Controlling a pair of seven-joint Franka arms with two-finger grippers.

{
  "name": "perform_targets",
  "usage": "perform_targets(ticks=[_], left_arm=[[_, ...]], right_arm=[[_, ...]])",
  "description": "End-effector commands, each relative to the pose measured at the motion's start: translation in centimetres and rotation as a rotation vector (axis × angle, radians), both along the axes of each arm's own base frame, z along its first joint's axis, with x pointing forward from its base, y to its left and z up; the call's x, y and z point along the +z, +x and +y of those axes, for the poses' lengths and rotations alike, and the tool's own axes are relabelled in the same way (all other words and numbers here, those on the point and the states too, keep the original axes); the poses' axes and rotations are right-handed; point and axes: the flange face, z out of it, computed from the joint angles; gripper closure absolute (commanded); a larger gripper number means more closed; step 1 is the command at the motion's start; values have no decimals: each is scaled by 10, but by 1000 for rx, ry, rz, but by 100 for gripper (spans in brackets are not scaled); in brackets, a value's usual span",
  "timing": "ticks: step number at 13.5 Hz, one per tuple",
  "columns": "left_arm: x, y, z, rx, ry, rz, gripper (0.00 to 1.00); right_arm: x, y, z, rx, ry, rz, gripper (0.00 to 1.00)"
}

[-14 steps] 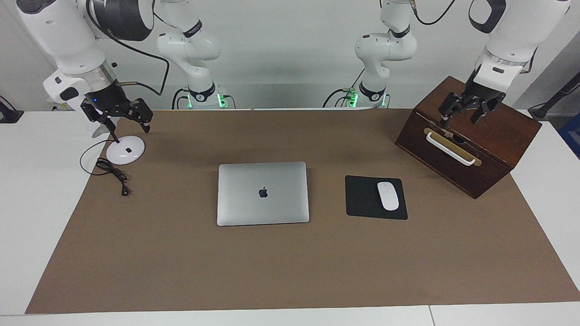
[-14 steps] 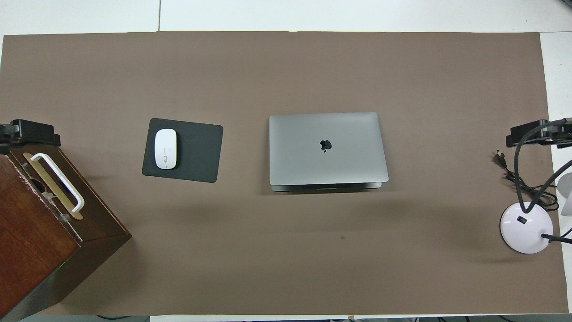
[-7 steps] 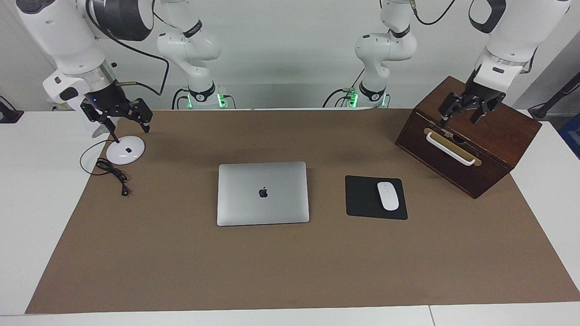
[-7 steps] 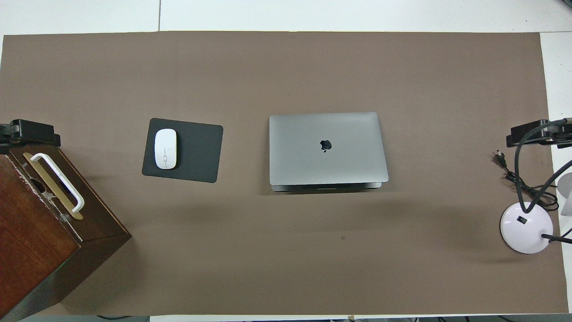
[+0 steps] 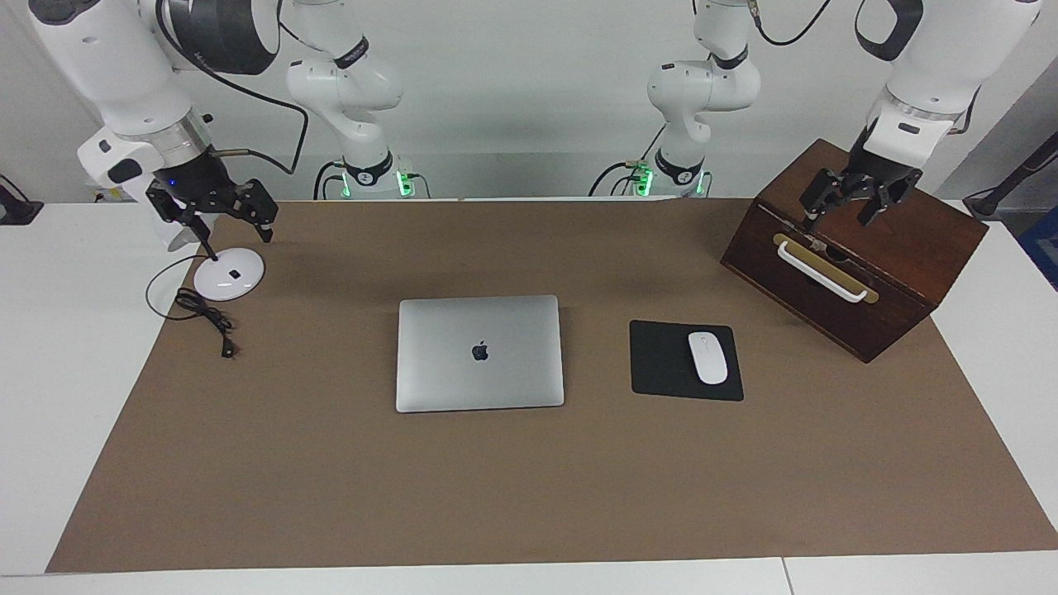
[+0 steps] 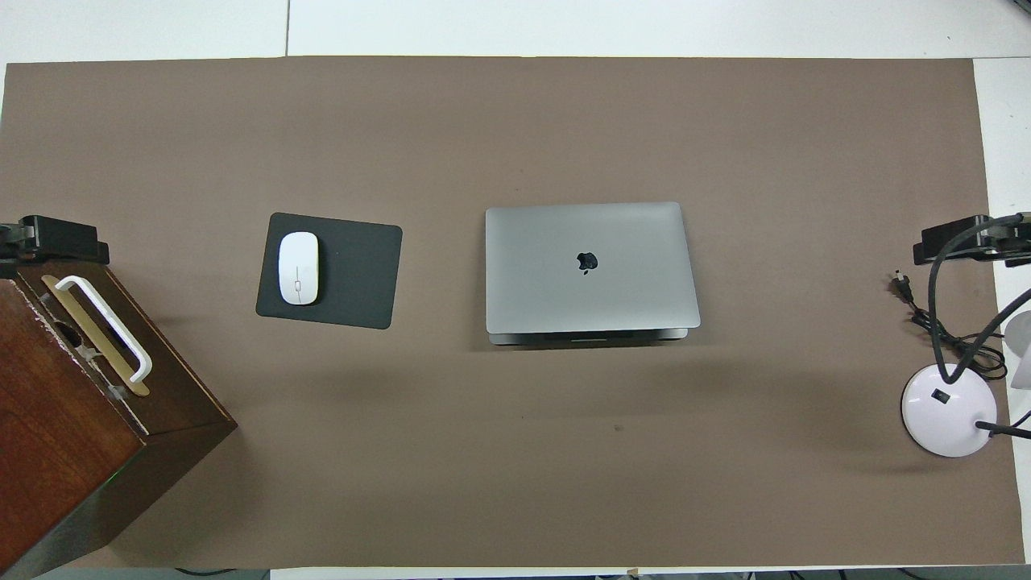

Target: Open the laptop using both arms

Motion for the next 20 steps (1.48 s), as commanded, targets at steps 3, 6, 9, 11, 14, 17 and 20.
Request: perform_targets(ticks=[3, 6, 9, 11, 14, 17, 20], left_arm=[[0, -5, 0, 2, -12, 25, 0], [0, -5, -2, 1, -12, 23, 0], [0, -5, -1, 2, -12, 23, 0], [0, -5, -2, 4, -13, 20, 0], [0, -5, -6, 2, -13, 17, 0], [3, 2, 3, 21, -13, -45, 0], [-4, 11, 5, 40, -15, -111, 53]], right_arm=[[1, -6, -7, 6, -5, -20, 0], [1, -4, -13, 0, -7, -35, 0], [2, -4, -13, 0, -8, -38, 0], [1, -4, -13, 0, -7, -37, 0], [1, -4, -14, -1, -7, -37, 0], [2, -4, -13, 0, -8, -38, 0], [1, -4, -12, 0, -9, -38, 0]])
